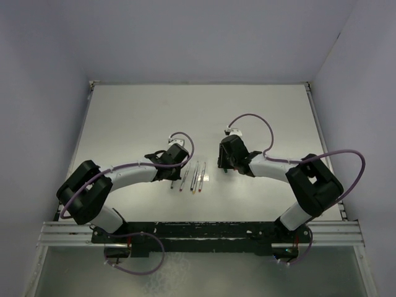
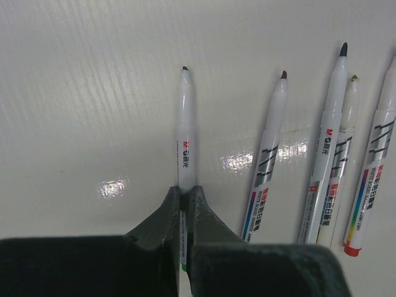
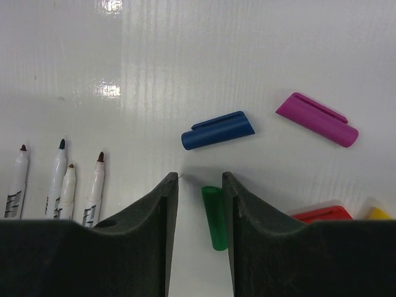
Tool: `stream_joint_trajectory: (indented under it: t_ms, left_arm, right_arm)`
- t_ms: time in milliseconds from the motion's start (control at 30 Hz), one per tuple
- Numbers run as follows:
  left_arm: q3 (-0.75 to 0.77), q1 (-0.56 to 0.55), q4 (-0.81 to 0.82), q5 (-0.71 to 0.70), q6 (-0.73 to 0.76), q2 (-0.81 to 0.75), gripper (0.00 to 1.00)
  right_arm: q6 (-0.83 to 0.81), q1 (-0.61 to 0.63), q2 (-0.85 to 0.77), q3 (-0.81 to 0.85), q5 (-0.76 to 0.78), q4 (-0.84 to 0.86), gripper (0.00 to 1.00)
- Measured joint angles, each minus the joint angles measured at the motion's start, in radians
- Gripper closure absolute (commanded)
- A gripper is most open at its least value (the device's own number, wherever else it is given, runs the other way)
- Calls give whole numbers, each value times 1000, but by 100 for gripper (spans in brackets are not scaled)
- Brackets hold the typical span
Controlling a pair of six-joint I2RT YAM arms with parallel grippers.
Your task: Insert the pens into the pen caps
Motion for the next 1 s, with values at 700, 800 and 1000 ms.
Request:
stream_joint_trajectory:
  t_ms: [700, 800, 1000]
  left_arm:
    - [-37, 0, 40, 12, 0, -29, 100]
    - [-42, 0, 45, 12, -1, -32, 100]
    - [-46, 0, 50, 12, -1, -36, 100]
  right_arm:
    - [21, 47, -26, -3, 148, -109, 69]
    - [23, 59, -18, 6, 164, -120, 69]
    - [28, 86, 4, 33, 192, -154, 69]
